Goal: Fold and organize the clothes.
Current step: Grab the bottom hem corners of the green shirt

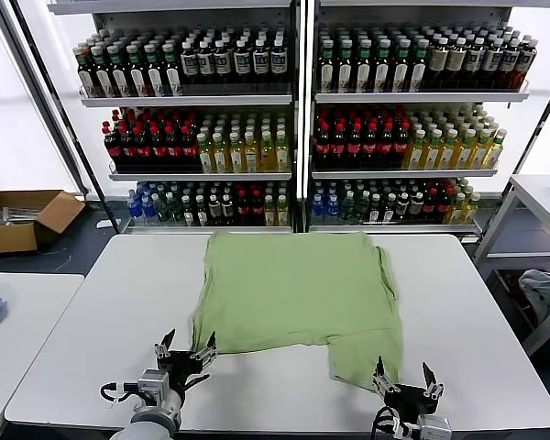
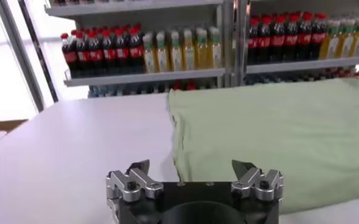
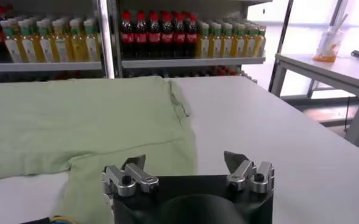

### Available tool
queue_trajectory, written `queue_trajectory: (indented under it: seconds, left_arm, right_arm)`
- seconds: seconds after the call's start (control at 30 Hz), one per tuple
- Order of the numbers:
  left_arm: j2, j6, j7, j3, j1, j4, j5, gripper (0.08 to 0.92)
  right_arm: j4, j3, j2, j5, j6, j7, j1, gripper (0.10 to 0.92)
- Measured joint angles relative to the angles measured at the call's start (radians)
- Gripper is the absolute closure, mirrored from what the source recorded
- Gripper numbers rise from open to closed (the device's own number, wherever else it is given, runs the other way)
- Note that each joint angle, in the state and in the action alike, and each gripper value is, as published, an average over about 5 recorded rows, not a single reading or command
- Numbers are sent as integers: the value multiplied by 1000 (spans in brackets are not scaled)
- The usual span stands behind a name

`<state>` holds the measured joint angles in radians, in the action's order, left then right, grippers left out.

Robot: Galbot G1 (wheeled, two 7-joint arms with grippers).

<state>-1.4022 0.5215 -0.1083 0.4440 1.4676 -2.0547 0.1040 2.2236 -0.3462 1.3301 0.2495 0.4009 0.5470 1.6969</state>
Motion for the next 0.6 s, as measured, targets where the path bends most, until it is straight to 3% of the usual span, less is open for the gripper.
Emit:
queue_trajectory:
  seconds: [0.6]
  left_arm:
    - [8,29,-1,-8,-8,35,-1,177]
  right_arm:
    - [-45,25,13,-6,21,6,-12,208]
